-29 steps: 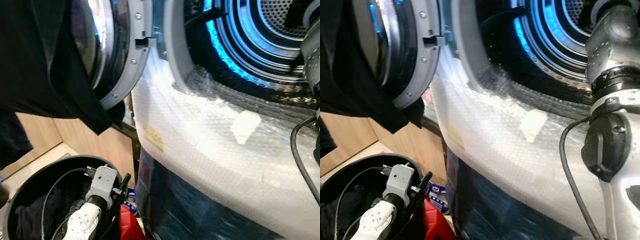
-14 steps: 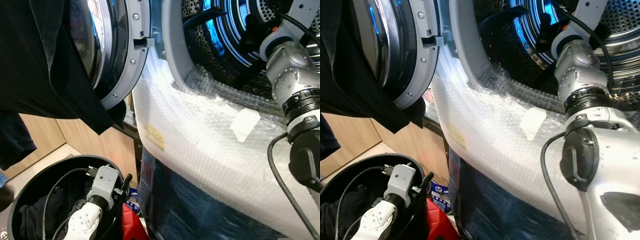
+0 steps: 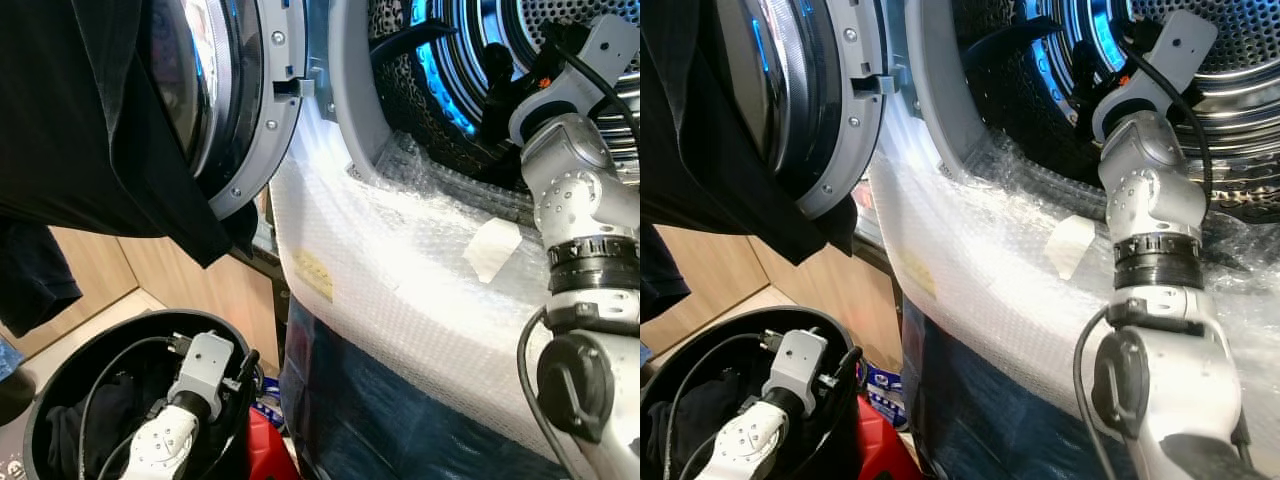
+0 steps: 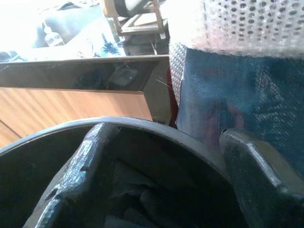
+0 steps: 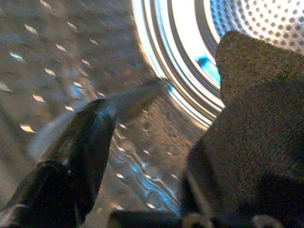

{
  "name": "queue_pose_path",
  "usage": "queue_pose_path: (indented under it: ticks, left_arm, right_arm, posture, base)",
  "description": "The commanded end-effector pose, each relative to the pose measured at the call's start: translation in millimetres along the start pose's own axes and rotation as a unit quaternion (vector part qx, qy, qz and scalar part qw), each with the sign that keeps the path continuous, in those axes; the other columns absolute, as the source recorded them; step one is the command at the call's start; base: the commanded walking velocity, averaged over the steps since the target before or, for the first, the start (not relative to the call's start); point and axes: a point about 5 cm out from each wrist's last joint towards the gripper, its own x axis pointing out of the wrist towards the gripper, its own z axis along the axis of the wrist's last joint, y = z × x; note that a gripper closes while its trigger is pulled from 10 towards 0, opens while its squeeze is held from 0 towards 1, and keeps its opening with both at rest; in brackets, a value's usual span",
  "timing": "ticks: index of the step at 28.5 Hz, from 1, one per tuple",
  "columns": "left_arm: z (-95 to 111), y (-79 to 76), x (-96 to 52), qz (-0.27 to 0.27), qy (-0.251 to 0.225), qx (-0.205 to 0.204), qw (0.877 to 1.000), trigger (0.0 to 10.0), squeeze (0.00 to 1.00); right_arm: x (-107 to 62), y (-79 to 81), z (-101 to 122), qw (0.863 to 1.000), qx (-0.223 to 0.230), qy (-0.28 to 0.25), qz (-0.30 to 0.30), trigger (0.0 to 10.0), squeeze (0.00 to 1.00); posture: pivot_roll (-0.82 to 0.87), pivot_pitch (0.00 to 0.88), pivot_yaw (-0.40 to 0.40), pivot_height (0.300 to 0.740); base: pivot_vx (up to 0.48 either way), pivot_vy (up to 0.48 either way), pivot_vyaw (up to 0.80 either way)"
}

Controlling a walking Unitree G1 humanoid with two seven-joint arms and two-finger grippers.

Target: Clothes washing

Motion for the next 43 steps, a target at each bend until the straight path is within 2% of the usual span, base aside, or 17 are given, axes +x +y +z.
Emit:
queue_pose_path:
  ticks: [1, 2, 4, 8, 11, 13, 20, 22, 26, 27, 29, 31, 34, 35, 36, 39, 43]
  left_arm:
    - [0.5, 1.7, 1.5, 0.008, 0.002, 0.0, 1.0, 10.0, 0.0]
    - [0.2, 1.9, 1.6, 0.009, 0.002, 0.0, 1.0, 10.0, 0.0]
    - [1.8, 2.6, 3.6, 0.01, 0.001, -0.001, 1.0, 10.0, 0.0]
    - [3.4, 2.6, 4.8, 0.005, 0.0, 0.002, 1.0, 10.0, 0.0]
    - [2.9, 2.5, 4.4, 0.004, 0.001, 0.003, 1.0, 10.0, 0.0]
    - [2.5, 1.5, 4.1, 0.002, 0.003, 0.0, 1.0, 10.0, 0.0]
    - [1.6, 0.4, 3.8, 0.0, 0.006, -0.002, 1.0, 10.0, 0.0]
    - [1.9, -0.8, 4.6, -0.002, 0.006, -0.003, 1.0, 10.0, 0.0]
    - [2.7, -2.1, 6.2, -0.006, 0.006, -0.003, 1.0, 10.0, 0.0]
    - [3.8, -0.6, 6.8, -0.008, 0.006, -0.004, 1.0, 10.0, 0.0]
    - [4.0, -0.1, 7.1, -0.01, 0.006, -0.004, 1.0, 10.0, 0.0]
    - [4.1, -0.6, 7.6, -0.012, 0.006, -0.002, 1.0, 10.0, 0.0]
    - [5.4, 1.9, 8.5, -0.009, 0.006, 0.002, 1.0, 10.0, 0.0]
    - [5.4, 2.8, 8.6, -0.007, 0.007, 0.002, 1.0, 10.0, 0.0]
    - [4.9, 3.8, 8.5, -0.004, 0.009, 0.003, 1.0, 10.0, 0.0]
    - [4.3, 4.5, 7.6, -0.004, 0.012, 0.005, 1.0, 10.0, 0.0]
    - [2.0, 7.2, 4.0, 0.005, 0.02, 0.005, 1.0, 10.0, 0.0]
  right_arm:
    - [-8.7, 15.1, 11.0, 0.998, -0.004, -0.018, 0.053, 10.0, 0.0]
    - [-12.5, 15.8, 11.5, 0.998, -0.003, -0.017, 0.053, 10.0, 0.0]
    - [-20.7, 0.1, 16.5, 1.0, 0.011, -0.027, -0.002, 10.0, 0.0]
    - [-31.8, 0.3, 21.5, 0.999, 0.047, -0.018, 0.017, 10.0, 0.0]
    - [-40.3, 3.9, 22.9, 0.999, 0.011, -0.015, 0.04, 10.0, 0.0]
    - [-45.7, 2.9, 17.1, 0.998, -0.048, 0.003, 0.05, 10.0, 0.0]
    - [-50.2, -12.8, 28.2, 0.997, -0.07, 0.003, 0.009, 10.0, 0.0]
    - [-45.2, -10.8, 19.7, 0.995, -0.097, 0.021, 0.006, 10.0, 0.0]
    - [-44.6, -0.9, 18.7, 0.995, -0.094, 0.02, 0.034, 10.0, 0.0]
    - [-38.1, -1.6, 20.9, 0.997, -0.076, 0.012, 0.018, 10.0, 0.0]
    - [-27.8, -15.0, 20.3, 0.994, -0.085, 0.003, -0.062, 10.0, 0.0]
    - [-20.5, -20.3, 13.9, 0.992, -0.095, 0.018, -0.085, 10.0, 0.0]
    - [-6.5, -7.7, 3.5, 0.998, -0.016, 0.049, -0.041, 10.0, 0.0]
    - [-3.0, -5.2, 3.1, 0.998, 0.005, 0.049, -0.041, 10.0, 0.0]
    - [2.6, -7.9, 4.3, 0.996, 0.017, 0.048, -0.078, 10.0, 0.0]
    - [15.9, -8.8, 11.3, 0.989, 0.031, 0.046, -0.137, 10.0, 0.0]
    - [22.3, 10.8, 16.6, 0.993, 0.048, 0.046, -0.097, 10.0, 0.0]
  posture:
    - [0.2, 0.0, 0.025, 0.74]
    - [0.2, 0.0, 0.025, 0.74]
    - [0.2, 0.0, 0.026, 0.74]
    - [0.19, 0.0, 0.034, 0.74]
    - [0.18, 0.0, 0.032, 0.74]
    - [0.18, 0.0, 0.033, 0.74]
    - [0.18, 0.0, 0.032, 0.74]
    - [0.17, 0.0, 0.033, 0.74]
    - [0.19, 0.0, 0.024, 0.74]
    - [0.18, 0.0, 0.029, 0.74]
    - [0.18, 0.0, 0.031, 0.74]
    - [0.2, 0.0, 0.024, 0.74]
    - [0.19, 0.0, 0.027, 0.74]
    - [0.19, 0.0, 0.027, 0.74]
    - [0.19, 0.0, 0.029, 0.74]
    - [0.21, 0.0, 0.022, 0.74]
    - [0.22, 0.0, 0.016, 0.74]
  base:
    - [0.0, 0.0, 0.0]
    - [0.0, 0.0, 0.0]
    - [0.0, 0.0, 0.0]
    - [0.0, 0.0, 0.0]
    - [0.0, 0.0, 0.0]
    - [0.0, 0.0, 0.0]
    - [0.0, 0.0, 0.0]
    - [0.0, 0.0, 0.0]
    - [0.0, 0.0, 0.0]
    - [0.0, 0.0, 0.0]
    - [0.0, 0.0, 0.0]
    - [0.0, 0.0, 0.0]
    - [0.0, 0.0, 0.0]
    - [0.0, 0.0, 0.0]
    - [0.0, 0.0, 0.0]
    - [0.0, 0.0, 0.0]
    - [0.0, 0.0, 0.0]
